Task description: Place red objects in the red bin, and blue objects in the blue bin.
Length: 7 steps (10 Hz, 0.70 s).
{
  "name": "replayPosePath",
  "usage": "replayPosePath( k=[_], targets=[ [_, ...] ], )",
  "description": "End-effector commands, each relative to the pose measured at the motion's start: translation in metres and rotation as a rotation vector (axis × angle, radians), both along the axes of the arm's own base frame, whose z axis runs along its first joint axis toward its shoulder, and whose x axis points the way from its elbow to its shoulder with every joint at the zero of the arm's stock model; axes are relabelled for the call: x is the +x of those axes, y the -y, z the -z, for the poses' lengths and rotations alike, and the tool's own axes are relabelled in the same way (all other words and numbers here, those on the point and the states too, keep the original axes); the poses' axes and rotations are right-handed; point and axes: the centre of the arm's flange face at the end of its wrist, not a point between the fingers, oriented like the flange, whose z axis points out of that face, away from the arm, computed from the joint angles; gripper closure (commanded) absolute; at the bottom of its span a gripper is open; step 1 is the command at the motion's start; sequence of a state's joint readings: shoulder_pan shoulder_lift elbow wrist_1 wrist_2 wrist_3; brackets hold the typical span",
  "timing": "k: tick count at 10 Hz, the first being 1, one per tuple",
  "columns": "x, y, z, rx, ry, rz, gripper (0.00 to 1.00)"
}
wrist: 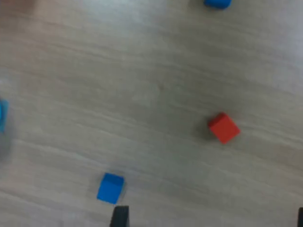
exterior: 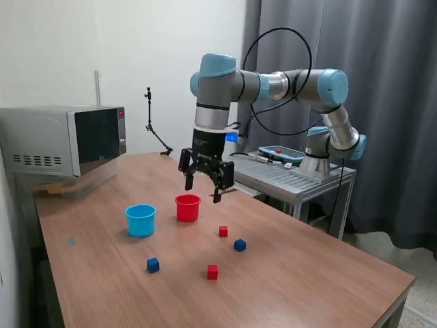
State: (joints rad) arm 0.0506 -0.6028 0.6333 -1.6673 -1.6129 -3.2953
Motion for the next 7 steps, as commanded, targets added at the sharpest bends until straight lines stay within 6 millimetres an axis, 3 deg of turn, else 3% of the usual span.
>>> replayPosePath(
  k=[1,2,4,7],
  targets=[
    [-0.014,0.001,0.028,-0.013,0.005,0.007,0.00],
    [-0.017,-0.002,0.041,-0.013,0.011,0.010,0.00],
    [-0.026,-0.027,0.064,-0.013,0.017,0.044,0.00],
    [-0.044,-0.056,0.084,-0.016,-0.006,0.088,0.00]
  ],
)
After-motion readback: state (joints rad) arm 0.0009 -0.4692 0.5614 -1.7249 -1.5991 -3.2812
